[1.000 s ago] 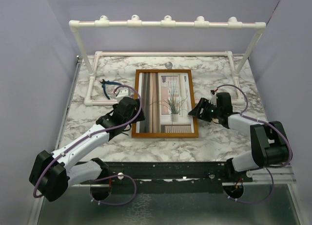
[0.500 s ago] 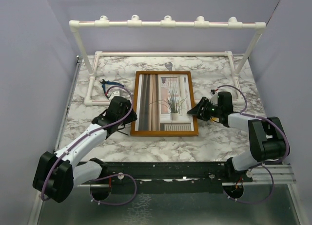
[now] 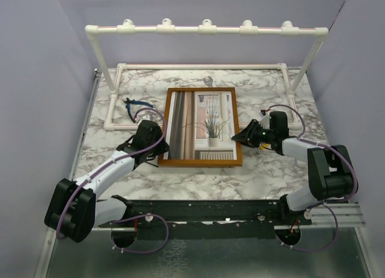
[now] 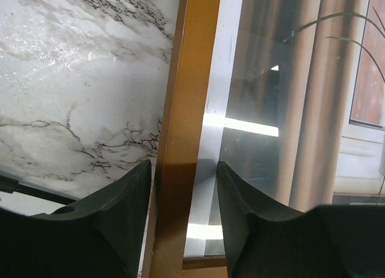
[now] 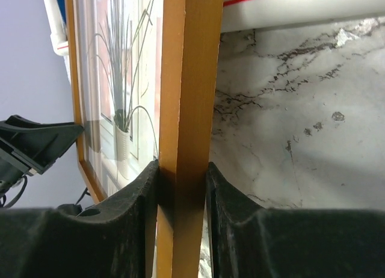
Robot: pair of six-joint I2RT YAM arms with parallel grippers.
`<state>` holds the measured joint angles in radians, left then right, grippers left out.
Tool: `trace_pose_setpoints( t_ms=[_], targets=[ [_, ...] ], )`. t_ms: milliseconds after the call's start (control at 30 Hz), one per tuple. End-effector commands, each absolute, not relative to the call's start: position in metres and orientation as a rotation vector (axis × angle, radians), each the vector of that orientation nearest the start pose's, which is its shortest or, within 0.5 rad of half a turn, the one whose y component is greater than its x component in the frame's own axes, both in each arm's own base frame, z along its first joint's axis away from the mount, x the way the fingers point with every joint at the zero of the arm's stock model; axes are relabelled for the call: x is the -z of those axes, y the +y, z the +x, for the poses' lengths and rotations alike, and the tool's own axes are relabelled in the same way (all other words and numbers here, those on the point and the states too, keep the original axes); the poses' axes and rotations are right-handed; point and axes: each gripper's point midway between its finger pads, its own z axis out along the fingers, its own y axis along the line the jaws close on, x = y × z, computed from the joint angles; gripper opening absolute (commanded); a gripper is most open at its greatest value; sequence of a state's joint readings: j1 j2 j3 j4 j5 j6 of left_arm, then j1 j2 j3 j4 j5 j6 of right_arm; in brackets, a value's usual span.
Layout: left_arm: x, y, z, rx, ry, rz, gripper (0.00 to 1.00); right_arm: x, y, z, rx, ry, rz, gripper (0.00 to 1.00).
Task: Take the photo out of the frame
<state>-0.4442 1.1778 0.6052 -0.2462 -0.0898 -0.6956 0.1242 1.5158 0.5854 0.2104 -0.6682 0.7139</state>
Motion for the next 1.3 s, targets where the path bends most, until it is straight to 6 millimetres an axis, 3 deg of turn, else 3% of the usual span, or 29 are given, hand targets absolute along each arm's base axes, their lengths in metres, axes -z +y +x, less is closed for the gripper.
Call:
trace_pose_setpoints(
  t_ms=[0,200,433,600,733,1000,1267],
  targets=[
    [-0.078,-0.144,0.27,0.474,2.381,-0.33,0.49,-0.117,0.18,0.318,-1.264,2.262,0.171,0.1],
    [-0.109,-0.153,0.273,0.56,2.308,-0.305,0.53,-0.159,0.173,0.332,-1.175,2.224,0.133,0.01],
    [-0.15,-0.148,0.278,0.557,2.213,-0.282,0.76,-0.201,0.149,0.348,-0.951,2.192,0.154,0.01],
    [-0.179,-0.162,0.278,0.636,2.161,-0.194,0.86,-0.247,0.135,0.357,-0.84,2.121,0.15,0.01],
    [-0.206,-0.193,0.27,0.66,2.107,-0.033,0.99,-0.267,0.134,0.355,-0.832,2.086,0.152,0.0],
    [-0.256,-0.279,0.232,0.597,1.961,0.294,0.99,-0.269,0.15,0.349,-0.98,2.104,0.161,0.01],
    [-0.271,-0.361,0.186,0.334,1.818,0.668,0.99,-0.266,0.157,0.351,-1.031,2.124,0.162,0.01]
  ],
)
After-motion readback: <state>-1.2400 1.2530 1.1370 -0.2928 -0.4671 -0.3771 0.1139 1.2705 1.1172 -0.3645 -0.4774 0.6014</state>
